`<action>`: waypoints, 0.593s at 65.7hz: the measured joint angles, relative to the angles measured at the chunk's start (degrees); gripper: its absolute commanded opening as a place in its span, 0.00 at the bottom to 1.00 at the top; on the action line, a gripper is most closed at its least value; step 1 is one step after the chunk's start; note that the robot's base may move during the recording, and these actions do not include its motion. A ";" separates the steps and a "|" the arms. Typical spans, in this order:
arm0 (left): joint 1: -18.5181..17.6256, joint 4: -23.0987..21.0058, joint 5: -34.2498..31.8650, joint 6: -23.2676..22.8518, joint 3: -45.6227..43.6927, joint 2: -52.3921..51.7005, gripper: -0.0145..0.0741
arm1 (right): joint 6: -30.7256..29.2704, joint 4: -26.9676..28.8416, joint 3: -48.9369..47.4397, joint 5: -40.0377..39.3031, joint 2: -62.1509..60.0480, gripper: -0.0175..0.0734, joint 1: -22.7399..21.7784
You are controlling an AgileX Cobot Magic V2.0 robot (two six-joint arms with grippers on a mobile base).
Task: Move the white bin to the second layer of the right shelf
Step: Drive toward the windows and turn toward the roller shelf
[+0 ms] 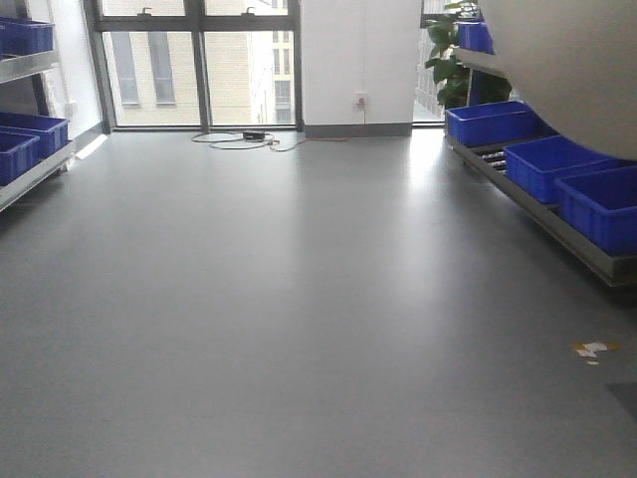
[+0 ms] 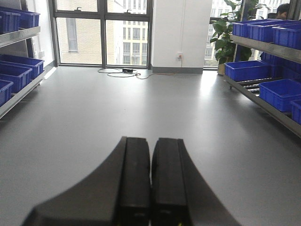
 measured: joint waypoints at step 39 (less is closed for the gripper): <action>0.00 0.00 0.00 0.00 0.00 0.00 0.26 | 0.00 0.00 0.00 0.00 0.00 0.25 0.00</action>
